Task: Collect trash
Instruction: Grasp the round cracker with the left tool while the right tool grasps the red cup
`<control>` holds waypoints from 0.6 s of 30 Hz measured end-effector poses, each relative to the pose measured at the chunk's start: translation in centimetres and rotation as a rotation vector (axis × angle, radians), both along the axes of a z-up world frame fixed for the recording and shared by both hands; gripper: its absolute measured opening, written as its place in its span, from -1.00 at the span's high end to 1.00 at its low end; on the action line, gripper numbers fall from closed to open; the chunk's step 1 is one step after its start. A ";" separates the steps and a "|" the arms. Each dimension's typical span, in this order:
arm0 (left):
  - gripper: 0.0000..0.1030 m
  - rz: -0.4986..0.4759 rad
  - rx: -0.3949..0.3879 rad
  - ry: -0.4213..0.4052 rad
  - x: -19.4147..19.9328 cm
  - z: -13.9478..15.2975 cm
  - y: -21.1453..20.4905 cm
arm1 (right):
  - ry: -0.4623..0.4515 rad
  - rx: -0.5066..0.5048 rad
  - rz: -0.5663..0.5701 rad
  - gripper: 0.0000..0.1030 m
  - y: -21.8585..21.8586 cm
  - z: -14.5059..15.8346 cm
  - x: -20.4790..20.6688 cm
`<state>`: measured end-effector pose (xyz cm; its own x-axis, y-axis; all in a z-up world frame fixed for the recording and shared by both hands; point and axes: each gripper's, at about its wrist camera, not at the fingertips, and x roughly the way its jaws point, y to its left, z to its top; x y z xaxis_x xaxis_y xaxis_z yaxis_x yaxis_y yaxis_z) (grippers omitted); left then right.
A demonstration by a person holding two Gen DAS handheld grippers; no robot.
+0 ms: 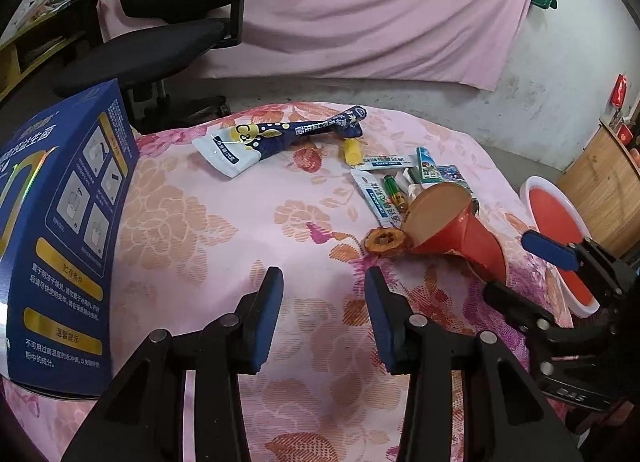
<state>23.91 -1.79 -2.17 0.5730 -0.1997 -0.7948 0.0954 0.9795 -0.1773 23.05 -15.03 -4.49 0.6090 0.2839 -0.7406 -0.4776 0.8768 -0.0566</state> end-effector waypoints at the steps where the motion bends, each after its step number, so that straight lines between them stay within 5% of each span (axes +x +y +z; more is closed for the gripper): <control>1: 0.29 0.000 -0.002 0.001 0.0 0.0 0.0 | -0.004 -0.012 -0.001 -0.74 0.2 -0.1 0.2; 4: 0.29 -0.009 0.005 0.000 0.0 0.1 0.0 | -0.021 -0.044 0.005 -0.71 1.0 -0.4 1.0; 9: 0.29 -0.042 0.033 0.009 0.5 0.0 -0.7 | -0.007 -0.052 0.007 -0.08 1.2 -0.8 1.5; 18: 0.28 -0.131 0.036 0.020 2.4 -0.4 -2.6 | -0.017 0.045 -0.034 0.13 -0.7 0.0 1.6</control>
